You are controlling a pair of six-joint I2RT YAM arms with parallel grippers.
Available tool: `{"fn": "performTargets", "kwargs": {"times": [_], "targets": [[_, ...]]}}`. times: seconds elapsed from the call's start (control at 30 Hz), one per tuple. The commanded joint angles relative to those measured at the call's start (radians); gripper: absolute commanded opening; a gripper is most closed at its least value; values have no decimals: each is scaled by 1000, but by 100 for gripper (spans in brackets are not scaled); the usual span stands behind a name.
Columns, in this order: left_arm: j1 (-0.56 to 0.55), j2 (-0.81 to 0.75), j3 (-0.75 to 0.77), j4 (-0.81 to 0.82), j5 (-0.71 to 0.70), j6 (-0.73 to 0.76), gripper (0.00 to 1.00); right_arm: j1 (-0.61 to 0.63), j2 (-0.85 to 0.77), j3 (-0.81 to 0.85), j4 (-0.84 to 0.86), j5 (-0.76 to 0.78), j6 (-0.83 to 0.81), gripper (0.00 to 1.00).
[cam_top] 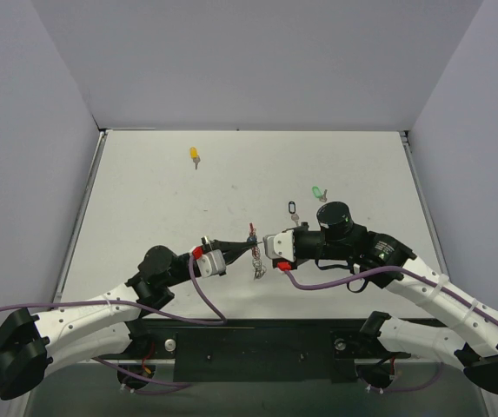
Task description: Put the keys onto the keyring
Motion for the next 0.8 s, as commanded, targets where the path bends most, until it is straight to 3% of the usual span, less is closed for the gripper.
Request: {"fn": "performTargets", "kwargs": {"times": [0.0,0.77], "targets": [[-7,-13,11,76,-3,4,0,11,-3,14,21,-31,27,0],[-7,-3,18,59,24,5,0,18,8,11,67,-39,56,0]]}}
